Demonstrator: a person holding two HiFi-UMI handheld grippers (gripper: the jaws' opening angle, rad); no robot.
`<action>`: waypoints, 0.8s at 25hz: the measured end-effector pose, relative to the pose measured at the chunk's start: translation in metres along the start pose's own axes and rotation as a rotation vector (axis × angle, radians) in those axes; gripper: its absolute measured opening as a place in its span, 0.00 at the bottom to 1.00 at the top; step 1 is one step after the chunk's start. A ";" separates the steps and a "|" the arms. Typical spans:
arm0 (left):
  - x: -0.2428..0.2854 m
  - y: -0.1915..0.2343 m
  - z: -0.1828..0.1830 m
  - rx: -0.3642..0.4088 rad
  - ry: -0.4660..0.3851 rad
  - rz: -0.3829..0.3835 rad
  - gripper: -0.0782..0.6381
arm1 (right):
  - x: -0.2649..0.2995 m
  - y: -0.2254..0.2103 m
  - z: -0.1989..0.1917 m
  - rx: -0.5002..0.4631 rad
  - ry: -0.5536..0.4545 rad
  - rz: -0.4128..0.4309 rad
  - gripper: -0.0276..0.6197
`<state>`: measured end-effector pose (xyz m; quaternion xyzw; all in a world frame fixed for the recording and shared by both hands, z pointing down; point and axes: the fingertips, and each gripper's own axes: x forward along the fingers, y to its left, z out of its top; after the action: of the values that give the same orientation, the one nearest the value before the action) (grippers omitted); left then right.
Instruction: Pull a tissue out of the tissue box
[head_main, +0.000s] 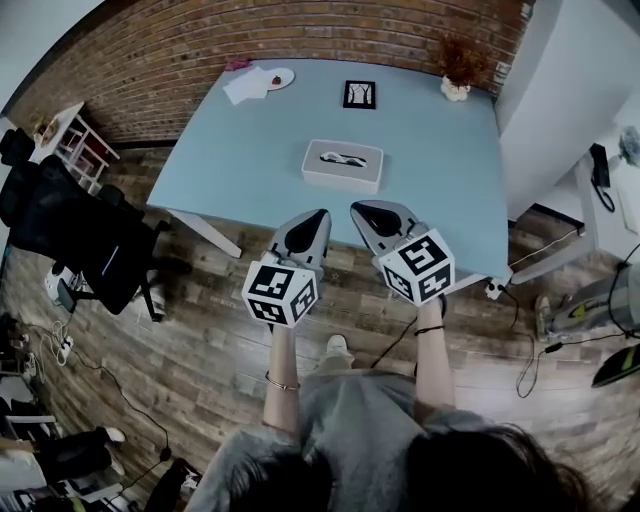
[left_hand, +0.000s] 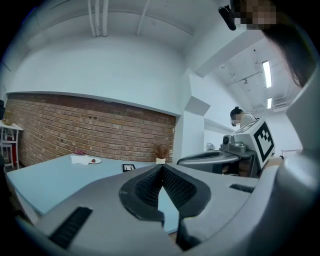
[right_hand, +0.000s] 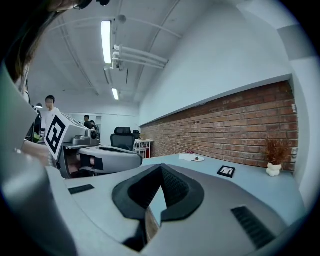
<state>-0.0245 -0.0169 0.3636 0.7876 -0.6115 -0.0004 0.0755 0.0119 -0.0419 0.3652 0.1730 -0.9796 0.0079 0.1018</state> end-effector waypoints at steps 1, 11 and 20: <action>0.002 0.005 0.000 0.002 0.004 -0.010 0.11 | 0.005 -0.002 0.000 0.003 -0.001 -0.011 0.04; 0.009 0.048 -0.008 0.019 0.032 -0.074 0.11 | 0.043 -0.010 -0.002 -0.006 0.009 -0.115 0.04; 0.024 0.054 -0.014 0.004 0.043 -0.110 0.11 | 0.053 -0.031 -0.008 -0.016 0.037 -0.143 0.04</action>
<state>-0.0687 -0.0518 0.3856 0.8200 -0.5656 0.0137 0.0868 -0.0252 -0.0884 0.3831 0.2416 -0.9628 -0.0041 0.1214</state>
